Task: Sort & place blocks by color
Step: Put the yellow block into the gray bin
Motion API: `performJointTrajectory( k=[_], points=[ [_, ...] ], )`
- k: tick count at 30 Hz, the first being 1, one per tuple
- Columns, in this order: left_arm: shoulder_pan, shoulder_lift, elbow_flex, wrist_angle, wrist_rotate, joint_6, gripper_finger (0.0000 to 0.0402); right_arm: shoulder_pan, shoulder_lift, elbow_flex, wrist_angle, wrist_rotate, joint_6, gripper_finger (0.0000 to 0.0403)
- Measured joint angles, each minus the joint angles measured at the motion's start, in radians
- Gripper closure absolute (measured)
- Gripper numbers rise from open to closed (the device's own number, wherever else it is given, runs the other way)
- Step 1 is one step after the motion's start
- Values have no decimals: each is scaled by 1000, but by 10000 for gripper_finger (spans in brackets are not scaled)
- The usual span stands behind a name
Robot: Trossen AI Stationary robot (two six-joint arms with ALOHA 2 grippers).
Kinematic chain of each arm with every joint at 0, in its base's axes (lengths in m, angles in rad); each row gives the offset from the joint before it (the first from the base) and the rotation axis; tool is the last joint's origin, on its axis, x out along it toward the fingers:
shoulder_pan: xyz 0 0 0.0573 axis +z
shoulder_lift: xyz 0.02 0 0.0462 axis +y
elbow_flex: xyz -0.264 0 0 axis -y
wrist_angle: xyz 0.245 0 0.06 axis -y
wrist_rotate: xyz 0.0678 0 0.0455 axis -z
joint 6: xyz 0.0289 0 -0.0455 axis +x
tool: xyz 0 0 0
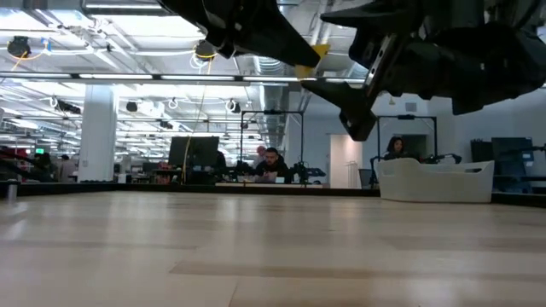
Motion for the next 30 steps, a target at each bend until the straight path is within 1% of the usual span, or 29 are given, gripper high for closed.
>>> performJointTrajectory(
  k=[3, 6, 9, 11, 13, 15, 25, 26, 30],
  points=[
    [0, 0, 1, 37, -10, 42, 304, 0, 0, 12, -1, 0, 21, 35],
    [2, 0, 1, 82, -14, 88, 304, 0, 0, 26, -2, -11, 26, 16],
    [8, 0, 1, 121, -9, 122, 304, 0, 0, 40, 1, -26, 26, 10],
    [9, 0, 2, 129, -14, 137, 304, 0, 0, 45, -1, -26, 26, 14],
    [9, 0, 2, 139, -27, 155, 304, 0, 0, 48, 1, -26, 26, 29],
    [9, 0, 2, 142, -30, 161, 304, 0, 0, 48, 2, -26, 26, 55],
    [9, -2, 2, 141, -49, 209, 304, 0, 0, 47, 44, -23, 31, 237],
    [9, -2, 2, 141, -48, 215, 304, 0, 0, 47, 44, -23, 33, 249],
    [9, -2, 2, 140, -47, 216, 304, 0, 0, 47, 47, -24, 34, 251]
  ],
)
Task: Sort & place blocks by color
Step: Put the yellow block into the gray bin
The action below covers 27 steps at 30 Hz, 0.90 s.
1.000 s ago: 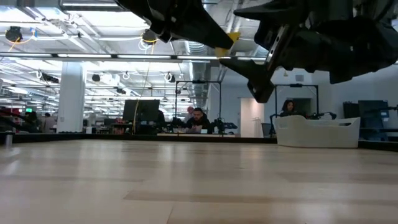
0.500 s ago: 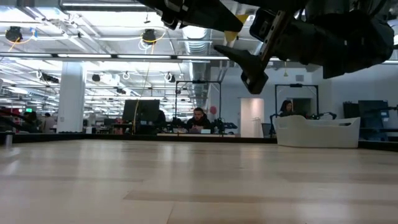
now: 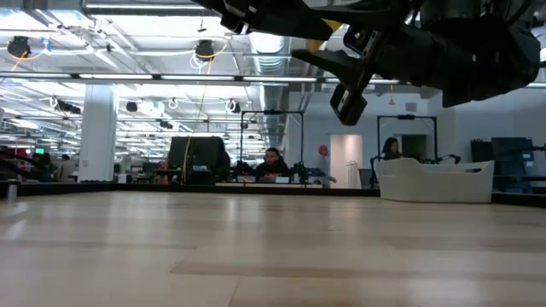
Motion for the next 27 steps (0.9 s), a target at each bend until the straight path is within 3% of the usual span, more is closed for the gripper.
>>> performJointTrajectory(
  k=[3, 6, 11, 15, 18, 21, 27],
  points=[
    [0, 0, 0, 0, 1, -9, 301, 0, 0, 0, 1, -1, 0, 251],
    [0, 0, 1, 1, -8, -56, 262, -1, 0, 1, 1, 0, -11, 242],
    [-23, -2, 0, -19, -155, -56, 169, -16, -2, 2, -10, -3, -25, 242],
    [-49, -26, -1, -40, -260, -55, 125, -43, -3, 1, -13, -40, -23, 257],
    [-60, -66, -3, -127, -294, -130, 117, -79, -1, 0, -30, -71, -22, 267],
    [-60, -114, -40, -187, -262, -221, 121, -126, -2, 0, -22, -102, -20, 274],
    [-60, -250, -227, -123, -205, -350, 141, -208, -2, 0, -26, -138, -11, 274]
  ],
)
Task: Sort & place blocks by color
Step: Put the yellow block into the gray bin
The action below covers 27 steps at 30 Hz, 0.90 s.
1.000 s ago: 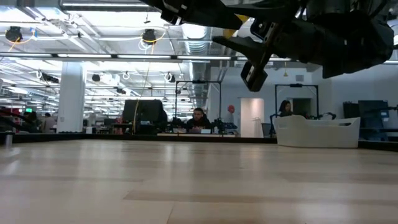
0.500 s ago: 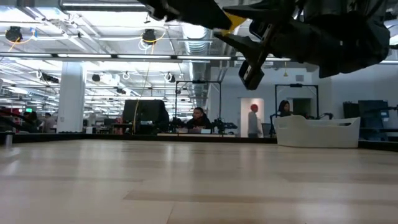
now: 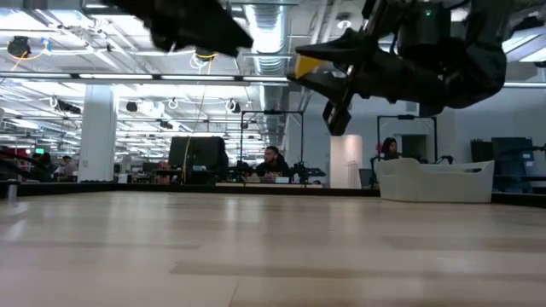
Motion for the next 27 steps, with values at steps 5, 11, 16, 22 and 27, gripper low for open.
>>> performJointTrajectory(
  k=[5, 11, 16, 22, 27],
  points=[
    [4, -87, -223, 278, 37, -93, 150, -45, -2, 0, -2, -36, 0, 275],
    [34, -101, -465, 714, 99, -227, 151, -111, -94, 0, -149, -73, -52, 276],
    [66, -99, -545, 814, 111, -368, 151, -159, -256, 29, -467, -39, -202, 277],
    [108, -99, -550, 841, 111, -363, 151, -183, -473, 123, -1041, 193, -447, 277],
    [177, -98, -550, 873, 222, -303, 160, -178, -610, 224, -1483, 488, -566, 277]
  ],
)
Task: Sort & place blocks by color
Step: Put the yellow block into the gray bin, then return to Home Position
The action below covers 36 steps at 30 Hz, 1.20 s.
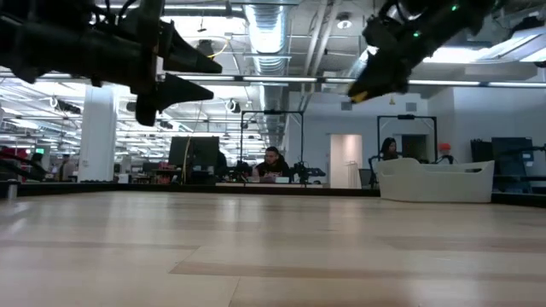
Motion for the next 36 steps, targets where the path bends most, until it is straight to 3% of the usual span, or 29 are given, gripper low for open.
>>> performJointTrajectory(
  k=[5, 11, 17, 22, 29, 36],
  points=[
    [72, 0, 0, 29, 132, 38, 193, -25, -58, 53, -366, 259, 18, 274],
    [119, 0, 1, 102, 256, 102, 232, -184, -19, 54, -607, 284, 109, 272],
    [124, 0, 1, 80, 174, 134, 257, -378, 97, 54, -606, 209, 86, 272],
    [117, 0, 1, 76, 186, 125, 273, -489, 213, 54, -611, 162, 21, 252],
    [112, 0, 1, 59, 196, 120, 289, -478, 263, 54, -592, 158, -25, 173],
    [111, -6, 1, 28, 206, 136, 304, -430, 145, 54, -592, 157, -37, 134]
  ],
)
